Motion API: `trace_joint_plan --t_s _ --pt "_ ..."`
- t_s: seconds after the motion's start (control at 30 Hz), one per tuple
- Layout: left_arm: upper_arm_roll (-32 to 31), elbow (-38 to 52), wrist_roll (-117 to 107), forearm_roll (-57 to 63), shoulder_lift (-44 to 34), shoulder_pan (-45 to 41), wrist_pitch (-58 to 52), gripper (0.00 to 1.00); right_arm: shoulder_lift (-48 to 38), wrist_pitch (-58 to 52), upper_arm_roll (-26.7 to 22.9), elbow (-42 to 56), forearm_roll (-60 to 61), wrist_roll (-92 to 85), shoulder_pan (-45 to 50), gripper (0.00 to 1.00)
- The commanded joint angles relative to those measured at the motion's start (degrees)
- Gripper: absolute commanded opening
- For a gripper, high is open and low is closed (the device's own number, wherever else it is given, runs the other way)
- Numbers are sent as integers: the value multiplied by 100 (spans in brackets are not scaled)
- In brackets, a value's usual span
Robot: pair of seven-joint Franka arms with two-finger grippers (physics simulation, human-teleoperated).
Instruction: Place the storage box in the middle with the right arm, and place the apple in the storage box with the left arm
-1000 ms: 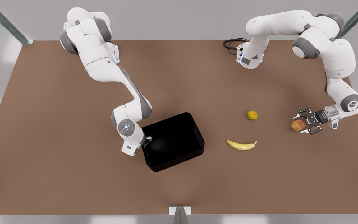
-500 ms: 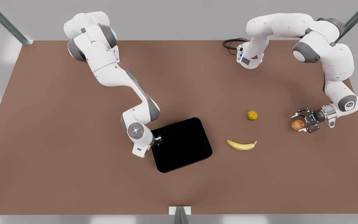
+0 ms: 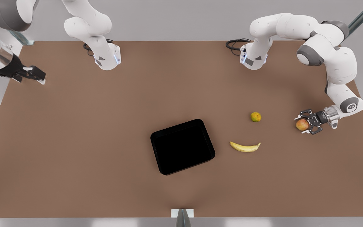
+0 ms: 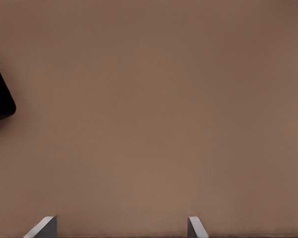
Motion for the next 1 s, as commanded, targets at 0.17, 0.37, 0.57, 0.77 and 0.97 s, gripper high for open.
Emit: trace_joint_plan --t_s 0.17,0.37,0.57,0.77,0.97 --pt "0 0 -54 3 0 0 10 86 -8 -63 2 -38 9 -30 250 100" --pt "-53 9 -46 65 8 0 256 77 18 -72 2 -38 26 -48 250 100" --pt "-53 9 -300 21 -9 0 248 58 62 -107 -7 -30 26 -206 250 100" --pt "-571 642 -2523 583 -984 -377 291 60 62 -107 2 -30 18 -223 250 100" --pt "-2715 1397 -5309 2596 -1670 -967 1724 62 62 -107 -7 -30 9 -285 197 100"
